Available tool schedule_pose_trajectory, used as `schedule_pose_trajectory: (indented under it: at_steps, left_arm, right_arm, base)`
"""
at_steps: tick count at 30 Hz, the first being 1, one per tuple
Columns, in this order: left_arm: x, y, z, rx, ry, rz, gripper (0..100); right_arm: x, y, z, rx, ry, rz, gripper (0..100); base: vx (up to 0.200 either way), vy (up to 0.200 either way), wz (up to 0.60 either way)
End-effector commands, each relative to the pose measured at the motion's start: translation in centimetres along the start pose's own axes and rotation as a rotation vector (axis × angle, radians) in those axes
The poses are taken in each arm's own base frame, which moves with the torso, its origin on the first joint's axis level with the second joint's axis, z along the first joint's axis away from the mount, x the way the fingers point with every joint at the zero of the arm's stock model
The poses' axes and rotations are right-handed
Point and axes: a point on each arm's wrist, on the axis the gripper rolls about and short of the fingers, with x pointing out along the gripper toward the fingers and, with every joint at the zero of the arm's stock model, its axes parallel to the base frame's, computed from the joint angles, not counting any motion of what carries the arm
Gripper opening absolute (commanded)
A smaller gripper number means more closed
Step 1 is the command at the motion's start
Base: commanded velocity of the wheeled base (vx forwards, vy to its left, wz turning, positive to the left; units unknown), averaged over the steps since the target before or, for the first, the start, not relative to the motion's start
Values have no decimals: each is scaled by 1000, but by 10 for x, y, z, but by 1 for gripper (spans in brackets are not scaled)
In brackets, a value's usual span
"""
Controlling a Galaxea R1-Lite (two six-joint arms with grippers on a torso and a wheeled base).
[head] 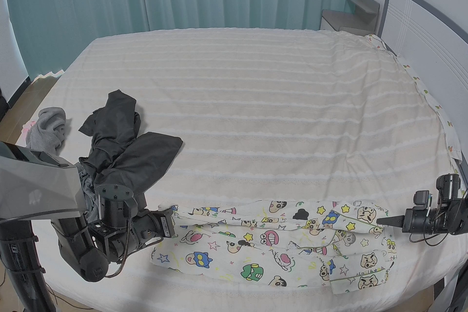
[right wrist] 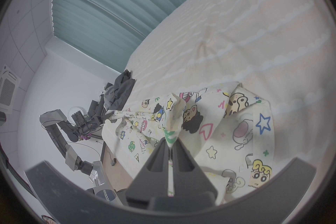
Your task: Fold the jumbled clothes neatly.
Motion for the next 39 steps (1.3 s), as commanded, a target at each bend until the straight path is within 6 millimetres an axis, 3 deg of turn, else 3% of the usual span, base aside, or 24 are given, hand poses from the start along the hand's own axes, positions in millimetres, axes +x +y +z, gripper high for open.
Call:
schedule_pose_trajectory:
  at_steps: [1,26,39]
  left_arm:
    - [-2,0,0,31,-14,-2,0]
    - [4,14,-8,97,20,43,0]
    - [17,18,-21,95,17,42,0]
  right_arm:
    - [-17,11,-1,-23,-47,1,0]
    - [-37,24,-39,14,-15,-30,0]
    - [-33,20,-57,36,56,-35,0]
  base:
    - [0,0,0]
    - [0,0,0]
    - [0,0,0]
